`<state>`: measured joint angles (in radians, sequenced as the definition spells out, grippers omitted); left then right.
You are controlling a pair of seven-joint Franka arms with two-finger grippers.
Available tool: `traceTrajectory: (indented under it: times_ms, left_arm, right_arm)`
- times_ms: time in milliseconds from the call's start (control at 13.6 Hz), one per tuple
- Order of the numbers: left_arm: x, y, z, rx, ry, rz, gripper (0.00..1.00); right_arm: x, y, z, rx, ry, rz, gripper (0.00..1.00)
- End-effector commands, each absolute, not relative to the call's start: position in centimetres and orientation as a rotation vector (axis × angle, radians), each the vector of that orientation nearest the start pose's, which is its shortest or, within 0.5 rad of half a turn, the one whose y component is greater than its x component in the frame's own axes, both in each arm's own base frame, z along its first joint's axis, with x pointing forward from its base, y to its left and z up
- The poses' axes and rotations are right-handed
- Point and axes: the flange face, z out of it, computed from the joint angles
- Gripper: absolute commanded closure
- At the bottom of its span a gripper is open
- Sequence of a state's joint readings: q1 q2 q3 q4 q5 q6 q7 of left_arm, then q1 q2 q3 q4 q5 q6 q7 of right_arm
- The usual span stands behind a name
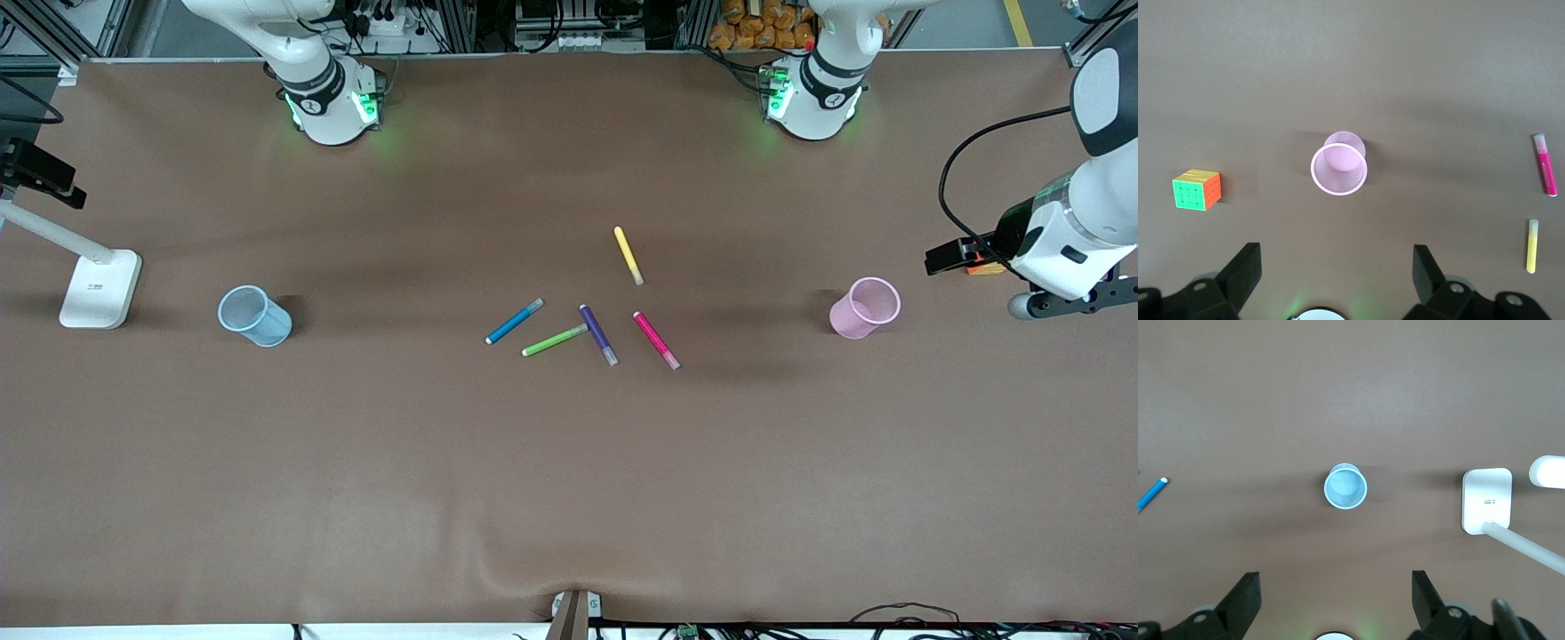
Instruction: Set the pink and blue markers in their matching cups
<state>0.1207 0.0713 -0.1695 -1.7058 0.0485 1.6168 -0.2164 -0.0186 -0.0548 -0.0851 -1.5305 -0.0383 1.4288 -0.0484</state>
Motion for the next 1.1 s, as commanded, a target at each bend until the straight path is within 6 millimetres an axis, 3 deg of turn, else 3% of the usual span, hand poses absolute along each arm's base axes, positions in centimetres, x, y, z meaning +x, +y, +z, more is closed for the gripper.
traceTrajectory:
  times_ms: [0, 1028]
  left_arm:
    - [56.9, -2.0, 52.4, -3.079, -0.266, 0.222, 0.00]
    - [57.7, -3.2, 50.5, -3.081, -0.232, 0.252, 0.00]
  right_arm:
    - [52.0, -6.3, 66.4, -3.155, 0.106, 0.070, 0.00]
    - [52.0, -6.6, 66.4, -3.153, 0.113, 0.065, 0.00]
